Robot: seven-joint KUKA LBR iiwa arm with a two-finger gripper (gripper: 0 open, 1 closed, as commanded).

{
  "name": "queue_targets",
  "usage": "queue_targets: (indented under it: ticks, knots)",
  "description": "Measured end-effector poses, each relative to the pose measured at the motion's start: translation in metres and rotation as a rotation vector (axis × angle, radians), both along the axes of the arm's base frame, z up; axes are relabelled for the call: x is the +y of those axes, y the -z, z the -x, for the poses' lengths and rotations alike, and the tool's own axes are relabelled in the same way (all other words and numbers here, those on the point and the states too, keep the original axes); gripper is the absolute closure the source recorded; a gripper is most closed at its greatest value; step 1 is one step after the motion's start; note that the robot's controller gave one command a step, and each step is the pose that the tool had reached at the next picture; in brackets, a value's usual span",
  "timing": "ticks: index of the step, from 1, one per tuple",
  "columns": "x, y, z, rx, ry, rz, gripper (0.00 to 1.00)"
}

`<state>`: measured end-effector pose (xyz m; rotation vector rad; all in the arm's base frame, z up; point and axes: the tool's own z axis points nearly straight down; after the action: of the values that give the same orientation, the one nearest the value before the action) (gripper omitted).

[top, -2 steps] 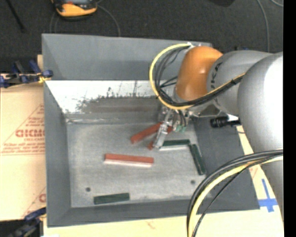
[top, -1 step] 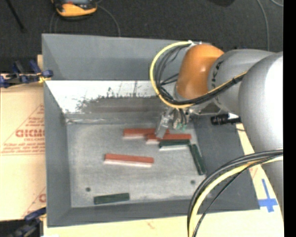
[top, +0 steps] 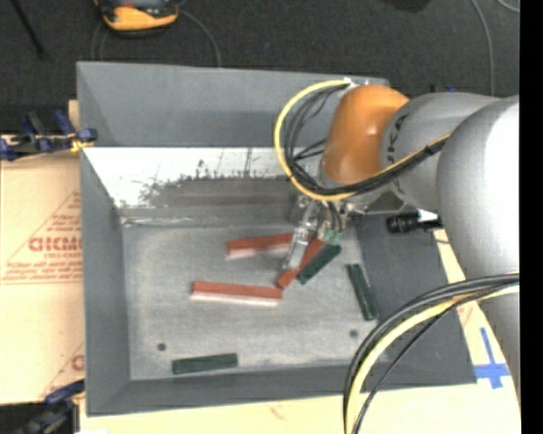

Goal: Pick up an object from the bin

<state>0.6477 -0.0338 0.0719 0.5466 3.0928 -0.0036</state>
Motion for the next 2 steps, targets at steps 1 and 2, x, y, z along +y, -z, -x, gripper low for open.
queue_targets:
  ticks: [1, 2]
  knots:
    - [0.0003, -0.0001, -0.001, -0.006, -0.002, 0.0, 1.0]
    - [0.0002, -0.0001, -0.001, -0.005, -0.002, 0.0, 1.0]
